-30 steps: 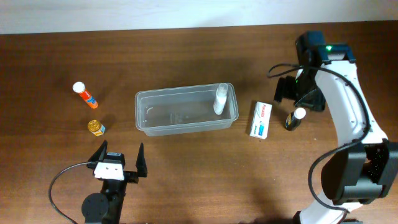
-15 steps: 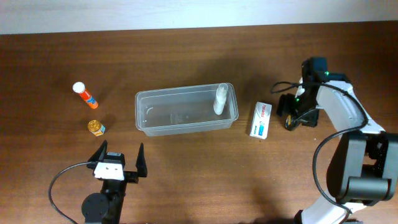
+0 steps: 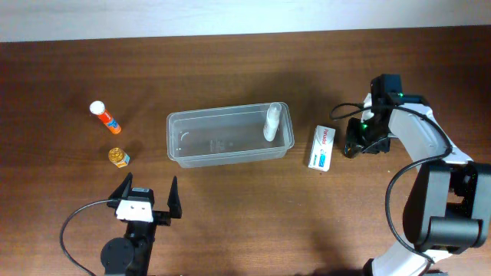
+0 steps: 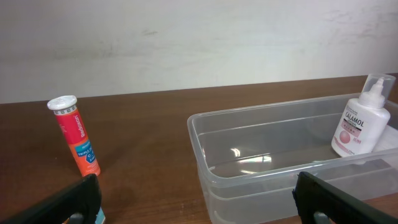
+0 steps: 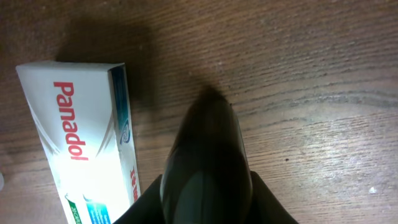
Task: Pack container
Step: 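Move the right gripper to the small dark bottle and grasp it, then carry the dark bottle with the right gripper over the container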
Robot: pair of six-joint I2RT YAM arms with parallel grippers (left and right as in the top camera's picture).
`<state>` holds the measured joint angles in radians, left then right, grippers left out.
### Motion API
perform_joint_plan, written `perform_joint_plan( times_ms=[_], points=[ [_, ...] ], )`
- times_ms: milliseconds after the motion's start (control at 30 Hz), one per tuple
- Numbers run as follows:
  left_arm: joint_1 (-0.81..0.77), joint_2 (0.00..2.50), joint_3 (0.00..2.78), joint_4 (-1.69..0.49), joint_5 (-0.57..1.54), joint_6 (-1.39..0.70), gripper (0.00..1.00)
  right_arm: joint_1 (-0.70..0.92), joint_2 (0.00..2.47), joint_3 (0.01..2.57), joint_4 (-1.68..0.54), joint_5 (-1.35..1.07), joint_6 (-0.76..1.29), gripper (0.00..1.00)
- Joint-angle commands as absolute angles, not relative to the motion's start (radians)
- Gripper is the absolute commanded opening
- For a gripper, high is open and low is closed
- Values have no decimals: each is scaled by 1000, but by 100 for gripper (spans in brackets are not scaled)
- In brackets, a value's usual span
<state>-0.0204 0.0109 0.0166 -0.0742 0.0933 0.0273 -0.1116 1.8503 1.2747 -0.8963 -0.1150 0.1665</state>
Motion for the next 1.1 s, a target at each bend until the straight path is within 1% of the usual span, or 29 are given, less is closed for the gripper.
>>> perform_joint_plan(
  times_ms=[0, 33, 167, 267, 400, 600, 667, 767, 900, 1067],
  points=[
    [-24, 6, 9, -72, 86, 43, 99, -113, 1841, 1275, -894, -120, 132, 25],
    [-24, 6, 9, -72, 86, 43, 99, -113, 1841, 1278, -894, -120, 127, 23],
    [-24, 6, 9, -72, 86, 43, 99, -113, 1840, 1307, -912, -120, 110, 21],
    [-24, 6, 9, -72, 86, 42, 99, -113, 1840, 1352, -949, -119, 100, 18],
    [-24, 6, 9, -72, 86, 42, 99, -112, 1840, 1428, -1024, -118, 81, 17],
    [-24, 6, 9, -72, 86, 42, 100, -97, 1840, 1581, -1195, -121, 63, 17],
    [-24, 6, 9, -72, 86, 42, 99, -66, 1837, 1655, -1276, -121, 56, 17],
    [-24, 6, 9, -72, 86, 42, 99, -9, 1826, 1741, -1343, -120, 56, 17],
    [-24, 6, 9, -72, 86, 43, 99, 83, 1801, 1826, -1382, -121, 56, 18],
    [-24, 6, 9, -72, 86, 43, 99, 210, 1777, 1851, -1388, -121, 96, 19]
  ],
)
